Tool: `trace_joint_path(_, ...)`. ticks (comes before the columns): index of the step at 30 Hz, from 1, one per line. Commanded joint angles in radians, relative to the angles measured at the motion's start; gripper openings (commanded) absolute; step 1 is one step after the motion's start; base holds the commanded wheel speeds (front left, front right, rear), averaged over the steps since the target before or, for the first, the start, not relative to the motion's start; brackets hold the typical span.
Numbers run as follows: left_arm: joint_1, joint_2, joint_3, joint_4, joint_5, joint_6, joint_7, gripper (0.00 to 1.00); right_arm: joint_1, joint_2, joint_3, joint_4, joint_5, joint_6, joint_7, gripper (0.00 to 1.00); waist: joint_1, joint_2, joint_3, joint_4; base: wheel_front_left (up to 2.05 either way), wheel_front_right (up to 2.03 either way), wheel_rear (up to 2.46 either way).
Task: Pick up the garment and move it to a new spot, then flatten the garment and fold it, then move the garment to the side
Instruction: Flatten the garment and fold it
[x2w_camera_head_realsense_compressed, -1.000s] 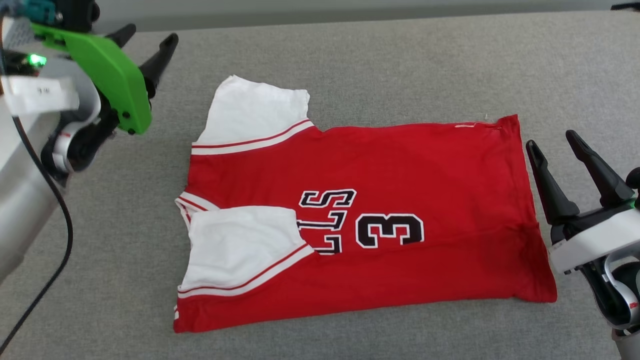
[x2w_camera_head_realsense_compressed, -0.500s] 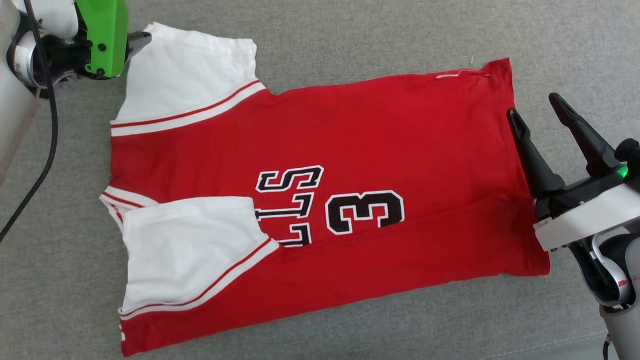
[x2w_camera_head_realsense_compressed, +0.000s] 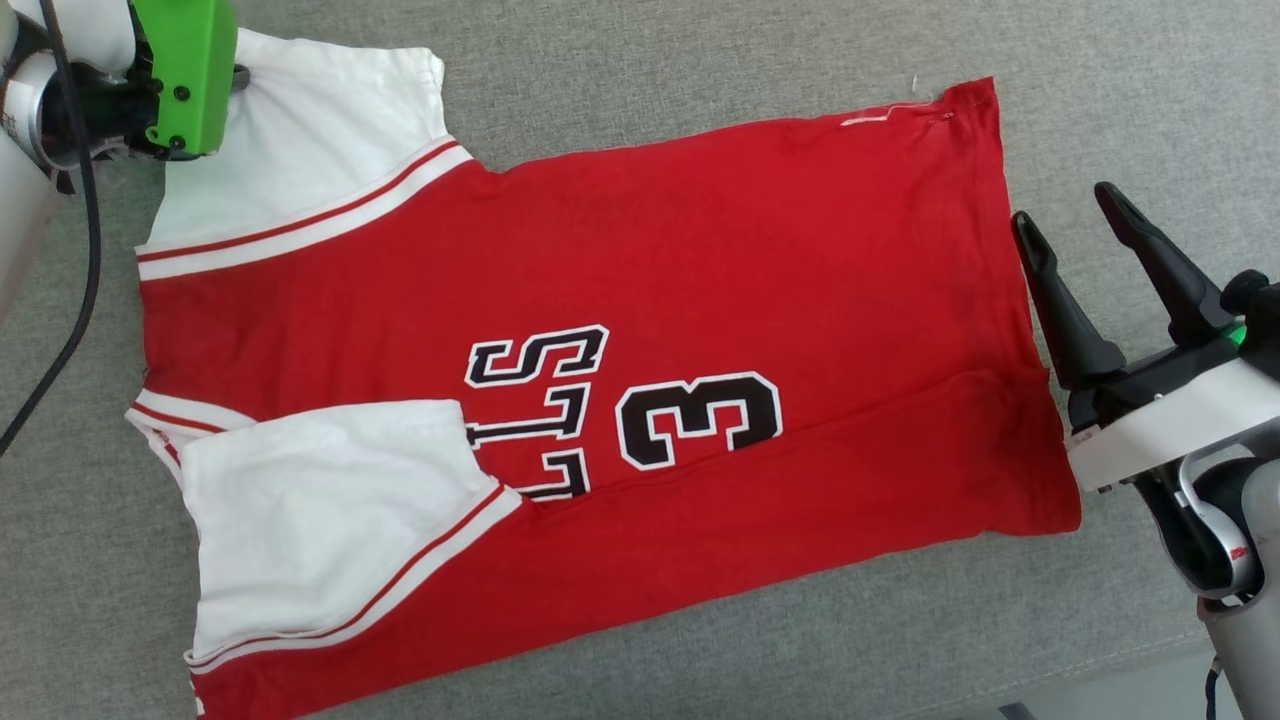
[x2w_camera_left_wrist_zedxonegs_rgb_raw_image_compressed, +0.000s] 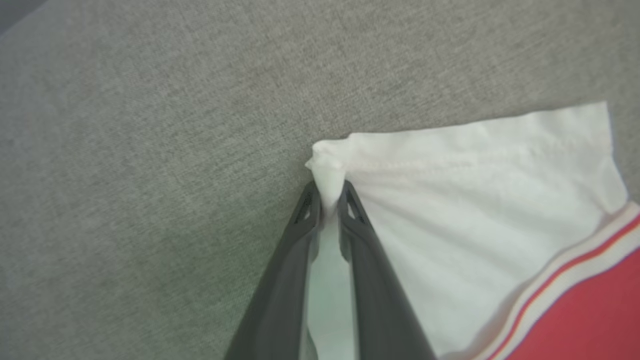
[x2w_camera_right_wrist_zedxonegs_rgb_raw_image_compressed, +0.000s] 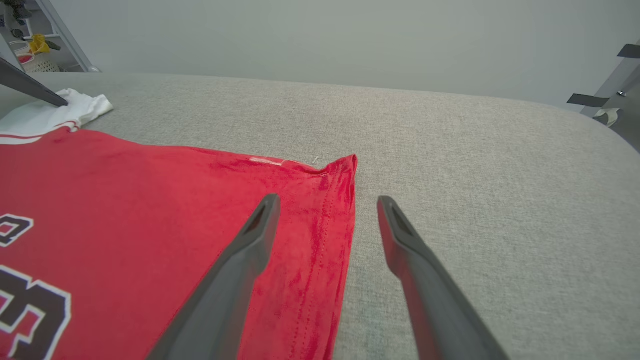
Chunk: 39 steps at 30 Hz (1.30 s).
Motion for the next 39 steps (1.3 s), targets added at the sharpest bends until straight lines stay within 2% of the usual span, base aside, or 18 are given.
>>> trace_joint_path(1, 0.053, -0.004, -0.026, 0.013, -0.002, -0.004, -0.007, 0.00, -0.027, -0.007, -0.004, 0.006, 0.004, -0.001, -0.008, 1.00, -0.0001, -0.0001, -0.016, 0.008, 0.00, 0.00, 0.00)
trace_joint_path(7, 0.060, -0.008, -0.021, -0.022, 0.009, -0.009, -0.120, 0.00, -0.064, -0.049, -0.032, 0.015, -0.002, -0.001, 0.012, 1.00, -0.0001, -0.0001, -0.073, 0.040, 0.00, 0.00, 0.00)
trace_joint_path(11, 0.082, -0.004, -0.029, -0.084, 0.023, -0.010, -0.218, 0.00, -0.114, -0.111, -0.037, 0.009, -0.003, -0.001, 0.104, 1.00, -0.0001, -0.0001, -0.115, 0.074, 0.00, 0.00, 0.00)
trace_joint_path(20, 0.145, 0.021, -0.048, -0.239, 0.052, -0.011, -0.366, 0.00, -0.281, -0.242, 0.059, 0.067, 0.154, -0.001, 0.535, 1.00, -0.0001, -0.0001, -0.155, 0.142, 0.00, 0.00, 0.00)
trace_joint_path(21, 0.159, 0.022, -0.051, -0.288, 0.066, -0.001, -0.396, 0.00, -0.339, -0.280, 0.112, 0.123, 0.222, -0.001, 0.696, 1.00, -0.0001, -0.0001, -0.153, 0.164, 0.00, 0.00, 0.00)
trace_joint_path(25, 0.167, 0.018, -0.048, -0.349, 0.076, 0.018, -0.424, 0.00, -0.406, -0.313, 0.178, 0.192, 0.271, -0.001, 0.849, 1.00, -0.0001, -0.0001, -0.140, 0.192, 0.00, 0.00, 0.00)
trace_joint_path(31, 0.170, 0.024, -0.042, -0.428, 0.093, 0.048, -0.450, 0.00, -0.495, -0.297, 0.243, 0.303, 0.274, -0.001, 0.915, 1.00, -0.0001, -0.0001, -0.108, 0.229, 0.00, 0.00, 0.00)
trace_joint_path(39, 0.192, 0.022, -0.039, -0.476, 0.104, 0.076, -0.491, 0.00, -0.530, -0.233, 0.290, 0.476, 0.276, -0.001, 0.858, 1.00, -0.0001, -0.0001, -0.080, 0.265, 0.00, 0.00, 0.00)
